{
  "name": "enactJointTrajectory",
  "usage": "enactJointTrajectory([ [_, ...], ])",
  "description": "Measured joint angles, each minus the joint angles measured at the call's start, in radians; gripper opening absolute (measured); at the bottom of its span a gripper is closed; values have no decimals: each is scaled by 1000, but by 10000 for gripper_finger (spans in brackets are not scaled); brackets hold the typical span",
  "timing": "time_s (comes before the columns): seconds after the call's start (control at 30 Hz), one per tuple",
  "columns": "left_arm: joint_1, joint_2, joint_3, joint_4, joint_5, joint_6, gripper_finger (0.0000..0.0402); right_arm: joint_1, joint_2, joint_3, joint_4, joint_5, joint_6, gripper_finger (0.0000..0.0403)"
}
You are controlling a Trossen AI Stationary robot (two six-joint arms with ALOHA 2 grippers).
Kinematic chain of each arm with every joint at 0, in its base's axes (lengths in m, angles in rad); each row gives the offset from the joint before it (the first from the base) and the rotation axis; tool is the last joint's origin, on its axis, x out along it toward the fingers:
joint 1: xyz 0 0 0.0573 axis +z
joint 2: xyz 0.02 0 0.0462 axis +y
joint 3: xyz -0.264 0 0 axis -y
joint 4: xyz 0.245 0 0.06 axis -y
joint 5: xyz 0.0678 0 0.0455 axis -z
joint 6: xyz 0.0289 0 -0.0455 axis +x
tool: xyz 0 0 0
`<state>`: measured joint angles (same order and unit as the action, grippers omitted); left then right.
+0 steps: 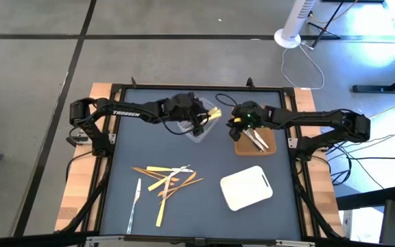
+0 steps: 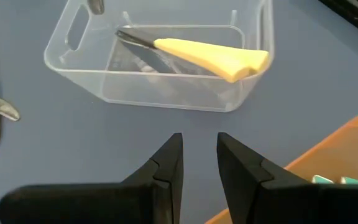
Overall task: Sort silverware by color (type)
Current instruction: Put the yellow knife into the transparent bin
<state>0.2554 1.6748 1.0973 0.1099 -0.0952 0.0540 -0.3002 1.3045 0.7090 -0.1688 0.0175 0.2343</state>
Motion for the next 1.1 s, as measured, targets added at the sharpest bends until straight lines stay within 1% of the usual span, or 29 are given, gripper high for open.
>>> enactJointTrajectory([
  [0.17, 0, 10, 0, -6, 0, 0, 75, 37, 0, 0, 14, 1, 0, 86],
  [0.33, 0, 61, 0, -7, -2, 0, 77, 66, 0, 0, 50, 1, 0, 86],
  [0.4, 0, 80, 0, -2, -20, 1, 77, 74, 0, 0, 65, 2, 0, 86],
  [0.53, 2, 108, 0, -1, -53, 8, 77, 73, 0, 0, 72, 1, 0, 86],
  [0.7, 19, 135, 0, -7, -53, 8, 77, 73, 0, 0, 72, 1, 0, 86],
  [1.1, 60, 152, 0, -9, -53, 8, 78, 73, 0, 0, 72, 1, 0, 86],
])
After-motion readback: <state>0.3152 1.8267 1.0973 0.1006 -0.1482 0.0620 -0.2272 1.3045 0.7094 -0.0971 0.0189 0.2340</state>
